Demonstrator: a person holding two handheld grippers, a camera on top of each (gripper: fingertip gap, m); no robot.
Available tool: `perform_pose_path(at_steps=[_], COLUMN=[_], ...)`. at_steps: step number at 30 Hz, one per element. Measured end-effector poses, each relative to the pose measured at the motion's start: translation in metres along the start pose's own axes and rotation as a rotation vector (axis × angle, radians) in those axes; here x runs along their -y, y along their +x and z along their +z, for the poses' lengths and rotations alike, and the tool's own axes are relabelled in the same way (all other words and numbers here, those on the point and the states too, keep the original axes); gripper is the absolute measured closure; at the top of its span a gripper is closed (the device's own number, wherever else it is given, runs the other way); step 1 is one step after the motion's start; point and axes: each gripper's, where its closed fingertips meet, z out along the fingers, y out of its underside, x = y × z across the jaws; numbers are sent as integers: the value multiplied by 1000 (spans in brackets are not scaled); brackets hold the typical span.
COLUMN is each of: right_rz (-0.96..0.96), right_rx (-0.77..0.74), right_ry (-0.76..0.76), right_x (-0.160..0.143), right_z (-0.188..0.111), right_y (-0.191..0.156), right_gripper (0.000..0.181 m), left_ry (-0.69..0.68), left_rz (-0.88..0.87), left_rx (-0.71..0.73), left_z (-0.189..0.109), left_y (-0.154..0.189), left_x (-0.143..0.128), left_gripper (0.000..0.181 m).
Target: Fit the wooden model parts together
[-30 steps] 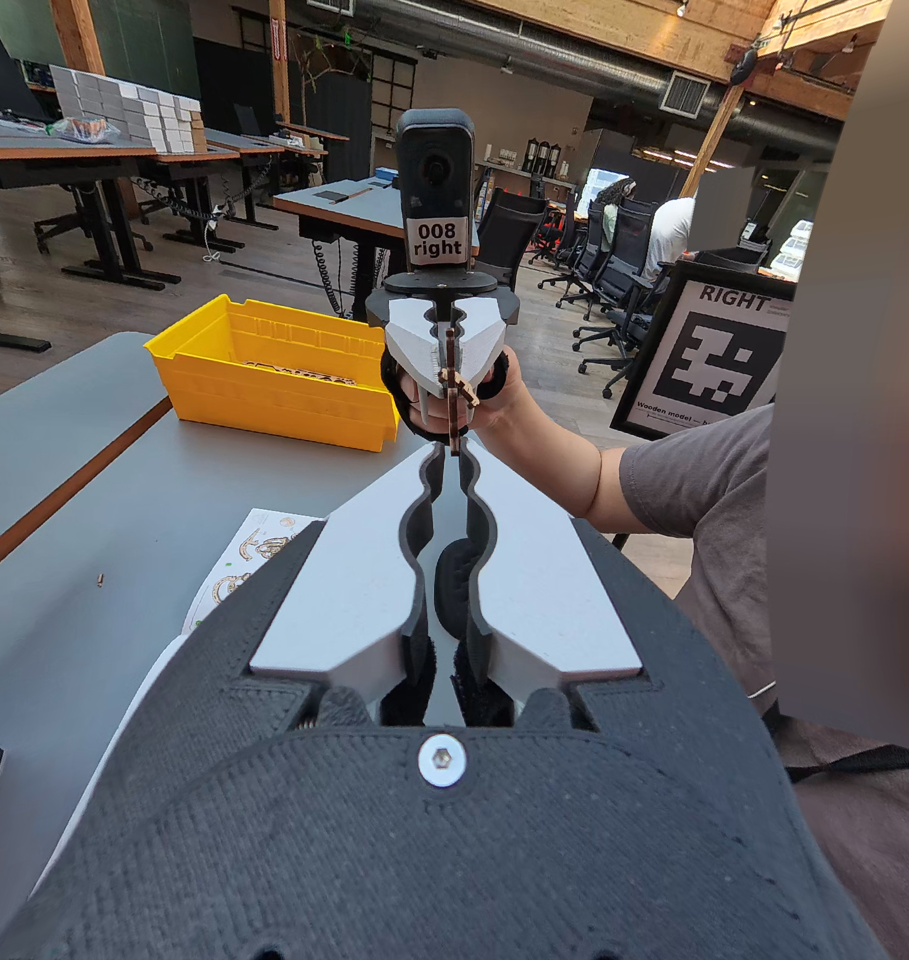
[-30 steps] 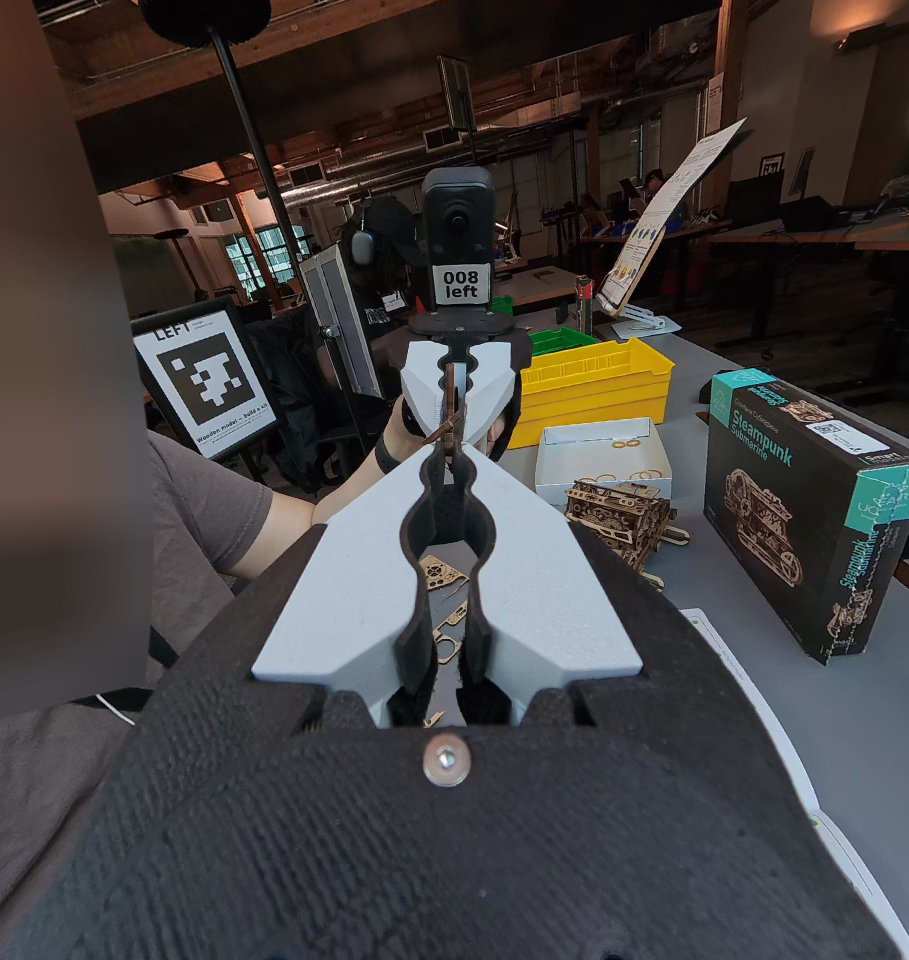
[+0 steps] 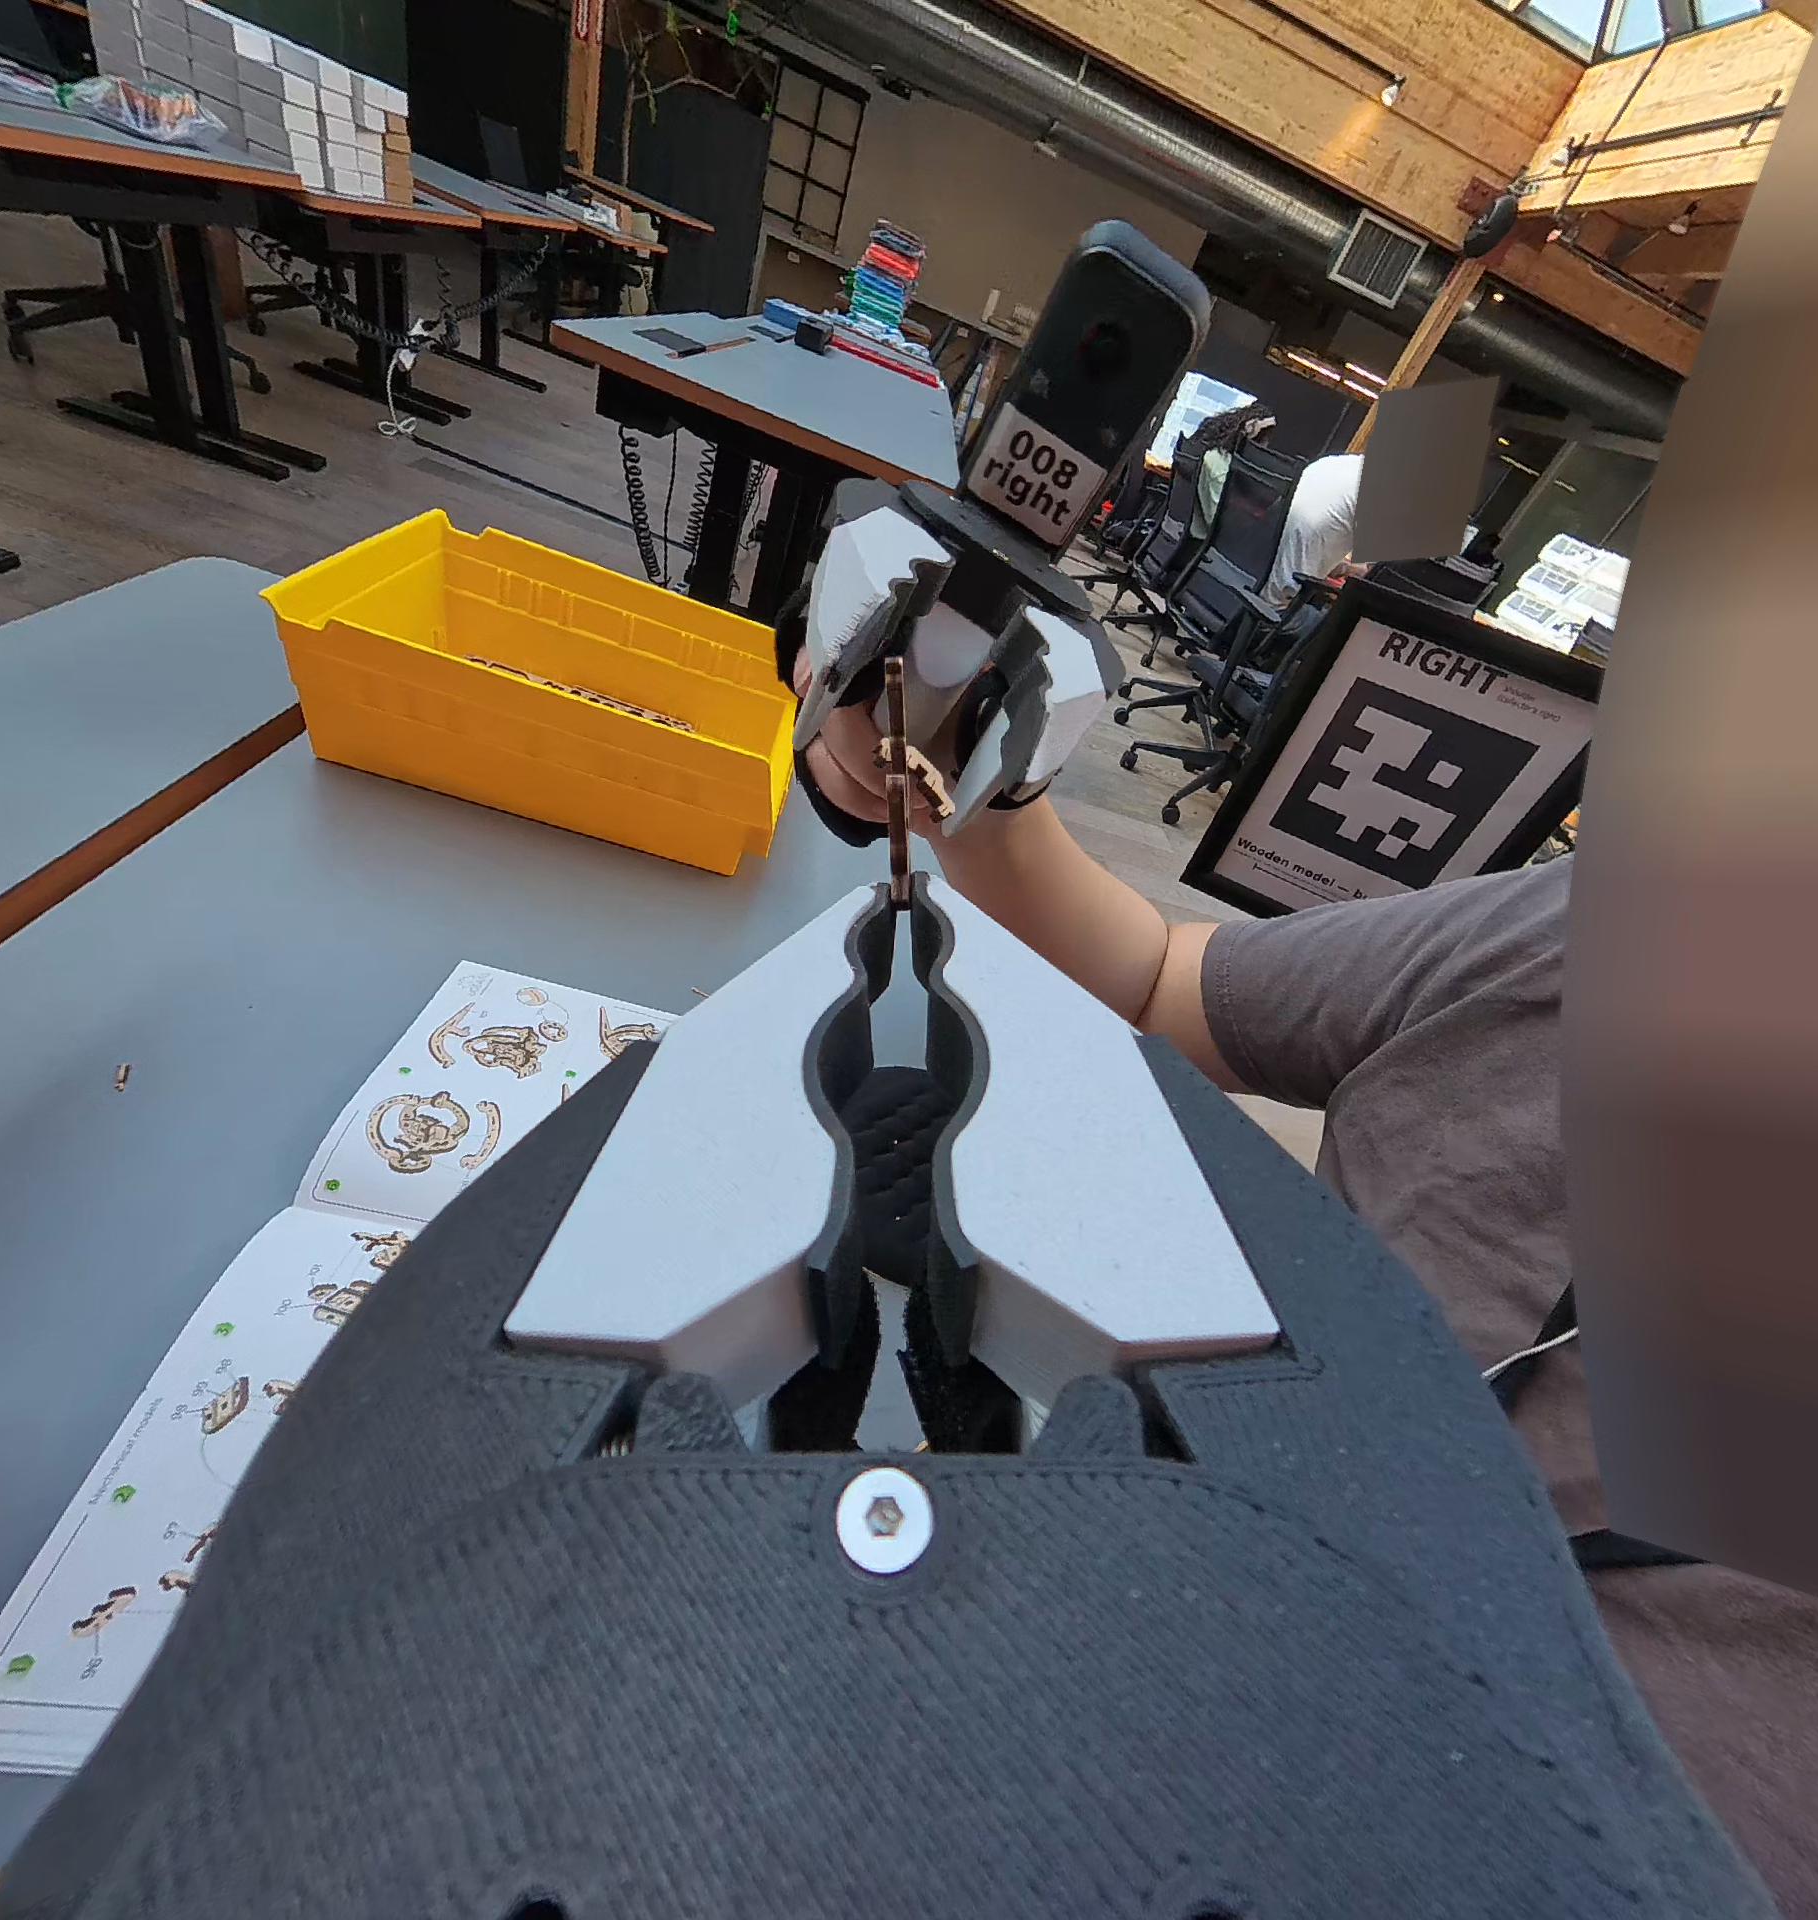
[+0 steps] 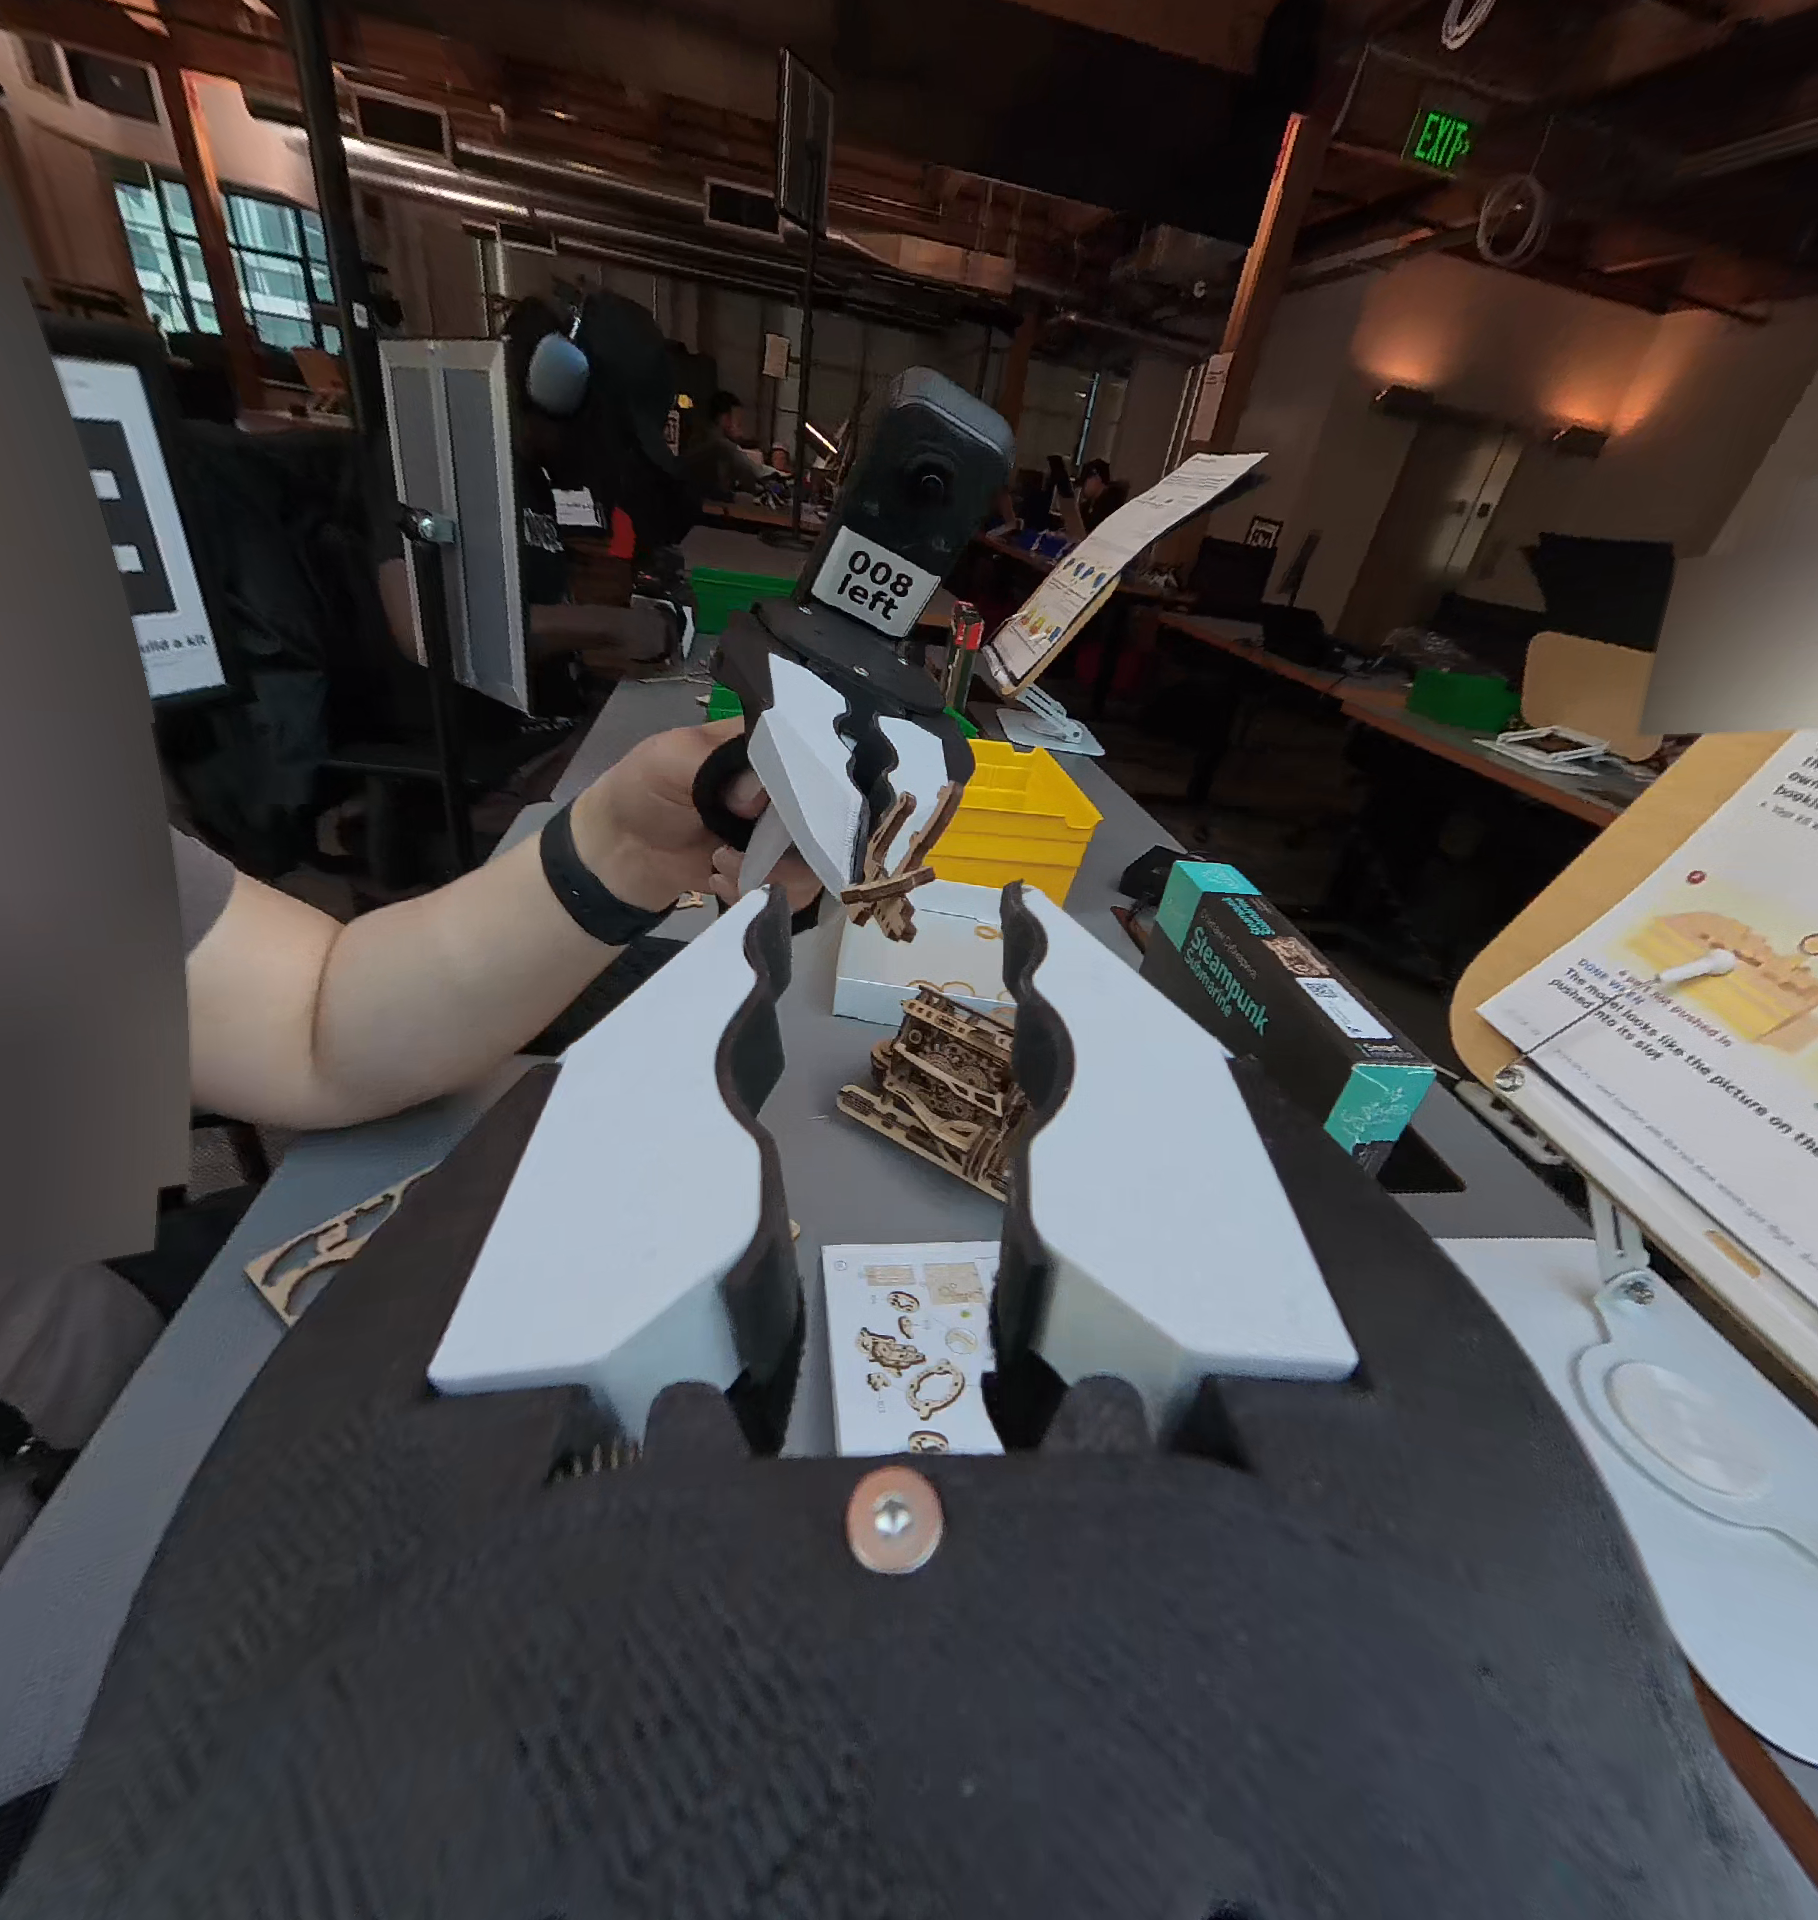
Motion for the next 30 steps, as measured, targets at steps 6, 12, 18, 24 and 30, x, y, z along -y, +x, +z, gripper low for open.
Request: perform_pose_path(at_steps=[6,12,18,24,30], right_rz=[-283,-295,-293,-276,-283], right_rx=[-104,-114,-141,-128,-125], right_ry=[-15,-62,-82,-61,-59], right_x=[5,-1,-5,-3,-3], right_z=[1,6,9,9,9], right_y=[-8,-9,-5,-7,-8], right_gripper=[144,149,149,153,156], left_ry=[-15,-18,-17,-19,-23], left_rz=[10,18,20,21,22], left_rx=[4,10,11,9,6], left_z=[3,4,4,4,5], left_y=[3,3,4,4,5], left_x=[-1,-1,-1,-1,-2], left_gripper=[181,181,181,181,181])
